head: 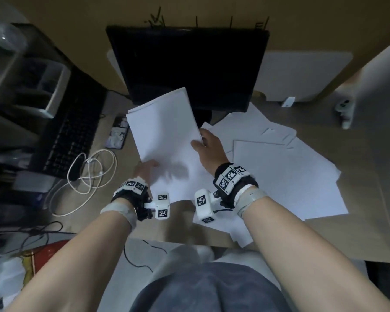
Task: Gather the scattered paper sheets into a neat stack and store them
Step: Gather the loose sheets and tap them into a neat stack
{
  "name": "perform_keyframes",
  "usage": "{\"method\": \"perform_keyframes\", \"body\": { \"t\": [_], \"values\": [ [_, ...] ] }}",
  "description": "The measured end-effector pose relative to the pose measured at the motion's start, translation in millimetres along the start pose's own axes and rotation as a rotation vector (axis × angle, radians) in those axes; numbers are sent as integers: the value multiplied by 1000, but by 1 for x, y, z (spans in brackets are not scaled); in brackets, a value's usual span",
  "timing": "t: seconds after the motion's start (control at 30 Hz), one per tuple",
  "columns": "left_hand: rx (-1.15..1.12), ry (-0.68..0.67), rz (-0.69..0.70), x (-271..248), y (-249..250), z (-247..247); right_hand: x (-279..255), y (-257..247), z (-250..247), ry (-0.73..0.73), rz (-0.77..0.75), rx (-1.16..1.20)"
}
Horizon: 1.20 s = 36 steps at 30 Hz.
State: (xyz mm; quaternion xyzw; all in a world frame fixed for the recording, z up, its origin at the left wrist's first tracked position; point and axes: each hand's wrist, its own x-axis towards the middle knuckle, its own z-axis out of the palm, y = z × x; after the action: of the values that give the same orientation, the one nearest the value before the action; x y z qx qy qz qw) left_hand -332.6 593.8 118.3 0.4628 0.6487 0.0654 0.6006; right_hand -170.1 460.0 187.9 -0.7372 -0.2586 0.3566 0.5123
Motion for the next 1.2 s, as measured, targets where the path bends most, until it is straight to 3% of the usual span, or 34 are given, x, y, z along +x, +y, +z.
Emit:
{"method": "perform_keyframes", "body": {
  "t": [0.23, 0.37, 0.47, 0.57, 0.77, 0.87, 1.0, 1.07, 1.2],
  "values": [
    [285, -291, 122, -27, 20, 101, -27, 73, -107, 413, 301, 266],
    [681, -501, 196, -38, 1, 168, -65, 132, -153, 516, 535, 177],
    [890, -568, 235, -39, -22, 203, -88, 162, -169, 557, 619, 184],
    [869, -552, 230, -39, -36, 220, -93, 176, -179, 572, 665, 211],
    [679, -532, 155, -34, -39, 240, -66, 192, -184, 477, 612, 88],
    [695, -529, 135, -31, -36, 252, -57, 193, -190, 372, 742, -230],
    [765, -490, 125, -26, -39, 267, -55, 202, -199, 335, 831, -290],
    [761, -470, 162, -29, -41, 274, -57, 204, -203, 404, 848, -263],
    [734, -546, 209, -47, -38, 290, -71, 205, -213, 671, 902, 44]
  ]
}}
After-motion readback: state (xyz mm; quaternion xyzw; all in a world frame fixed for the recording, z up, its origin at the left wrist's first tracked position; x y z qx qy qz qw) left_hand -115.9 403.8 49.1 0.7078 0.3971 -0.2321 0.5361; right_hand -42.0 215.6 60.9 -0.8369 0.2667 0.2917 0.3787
